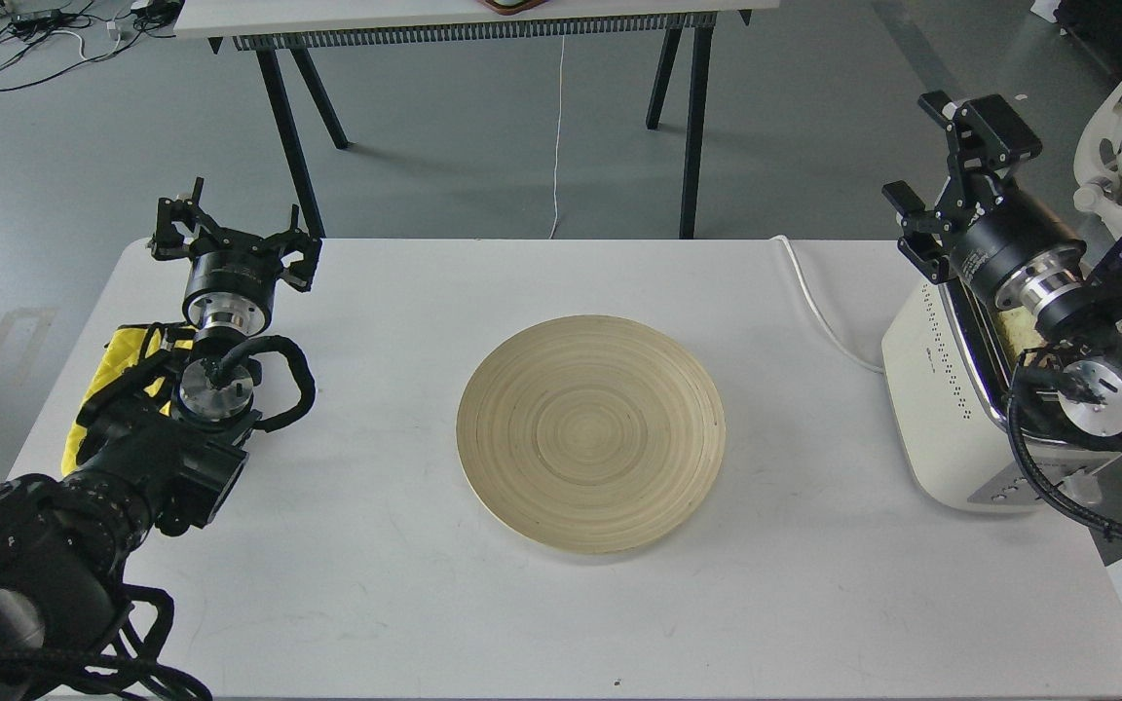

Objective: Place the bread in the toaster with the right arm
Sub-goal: 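Raise the right gripper away from the toaster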

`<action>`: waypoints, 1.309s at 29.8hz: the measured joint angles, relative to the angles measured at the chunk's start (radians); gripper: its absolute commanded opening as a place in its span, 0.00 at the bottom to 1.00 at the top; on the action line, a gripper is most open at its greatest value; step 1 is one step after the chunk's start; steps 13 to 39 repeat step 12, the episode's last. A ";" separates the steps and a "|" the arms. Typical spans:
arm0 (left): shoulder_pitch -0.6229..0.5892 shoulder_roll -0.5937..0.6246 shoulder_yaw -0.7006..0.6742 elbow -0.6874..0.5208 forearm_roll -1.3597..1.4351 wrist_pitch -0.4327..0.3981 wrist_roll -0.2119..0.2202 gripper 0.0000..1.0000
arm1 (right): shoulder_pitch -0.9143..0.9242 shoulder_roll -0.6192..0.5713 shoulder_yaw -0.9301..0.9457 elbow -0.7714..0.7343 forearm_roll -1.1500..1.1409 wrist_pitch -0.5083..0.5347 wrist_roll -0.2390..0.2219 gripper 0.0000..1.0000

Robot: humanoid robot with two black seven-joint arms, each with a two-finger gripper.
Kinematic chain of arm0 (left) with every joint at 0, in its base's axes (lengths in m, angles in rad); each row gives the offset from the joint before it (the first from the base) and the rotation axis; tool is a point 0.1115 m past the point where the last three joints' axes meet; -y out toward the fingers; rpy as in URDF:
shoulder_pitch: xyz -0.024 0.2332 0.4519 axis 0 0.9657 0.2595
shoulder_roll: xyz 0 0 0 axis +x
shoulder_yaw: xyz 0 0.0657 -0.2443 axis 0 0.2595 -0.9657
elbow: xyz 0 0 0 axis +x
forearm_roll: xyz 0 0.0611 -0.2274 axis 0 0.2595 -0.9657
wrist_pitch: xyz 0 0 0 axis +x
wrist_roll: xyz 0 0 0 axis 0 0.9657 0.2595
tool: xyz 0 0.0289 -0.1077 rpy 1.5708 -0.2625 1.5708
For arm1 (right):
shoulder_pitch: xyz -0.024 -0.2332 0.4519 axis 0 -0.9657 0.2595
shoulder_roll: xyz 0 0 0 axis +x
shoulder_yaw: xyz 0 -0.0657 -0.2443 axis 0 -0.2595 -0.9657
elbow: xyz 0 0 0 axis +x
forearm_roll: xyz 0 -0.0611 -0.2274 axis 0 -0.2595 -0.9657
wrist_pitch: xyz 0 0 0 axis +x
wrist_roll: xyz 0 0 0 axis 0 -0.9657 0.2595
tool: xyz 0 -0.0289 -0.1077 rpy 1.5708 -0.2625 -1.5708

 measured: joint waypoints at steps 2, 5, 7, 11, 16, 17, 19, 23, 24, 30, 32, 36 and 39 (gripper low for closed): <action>0.000 0.000 0.000 0.000 0.000 0.000 0.000 1.00 | -0.001 0.081 0.034 -0.108 0.014 0.088 0.004 0.99; 0.000 0.000 0.000 0.000 0.000 0.000 0.000 1.00 | -0.002 0.200 0.092 -0.239 0.021 0.203 0.005 0.99; 0.000 0.000 0.000 0.000 0.000 0.000 0.000 1.00 | -0.004 0.255 0.132 -0.304 0.022 0.260 0.005 0.99; 0.000 0.000 0.000 0.000 0.000 0.000 0.000 1.00 | -0.009 0.313 0.167 -0.359 0.023 0.316 0.005 0.99; 0.000 0.000 0.000 0.000 0.000 0.000 0.000 1.00 | -0.010 0.322 0.170 -0.362 0.023 0.320 0.005 0.99; 0.000 0.000 0.000 0.000 0.000 0.000 0.000 1.00 | -0.010 0.322 0.170 -0.362 0.023 0.320 0.005 0.99; 0.000 0.000 0.000 0.000 0.000 0.000 0.000 1.00 | -0.010 0.322 0.170 -0.362 0.023 0.320 0.005 0.99; 0.000 0.000 0.000 0.000 0.000 0.000 0.000 1.00 | -0.010 0.322 0.170 -0.362 0.023 0.320 0.005 0.99; 0.000 0.000 0.000 0.000 0.000 0.000 0.000 1.00 | -0.010 0.322 0.170 -0.362 0.023 0.320 0.005 0.99; 0.000 0.000 0.000 0.000 0.000 0.000 0.000 1.00 | -0.010 0.322 0.170 -0.362 0.023 0.320 0.005 0.99; 0.000 0.000 0.000 0.000 0.000 0.000 0.000 1.00 | -0.010 0.322 0.170 -0.362 0.023 0.320 0.005 0.99; 0.000 0.000 0.000 0.000 0.000 0.000 0.000 1.00 | -0.010 0.322 0.170 -0.362 0.023 0.320 0.005 0.99; 0.000 0.000 0.000 0.000 0.000 0.000 0.000 1.00 | -0.010 0.322 0.170 -0.362 0.023 0.320 0.005 0.99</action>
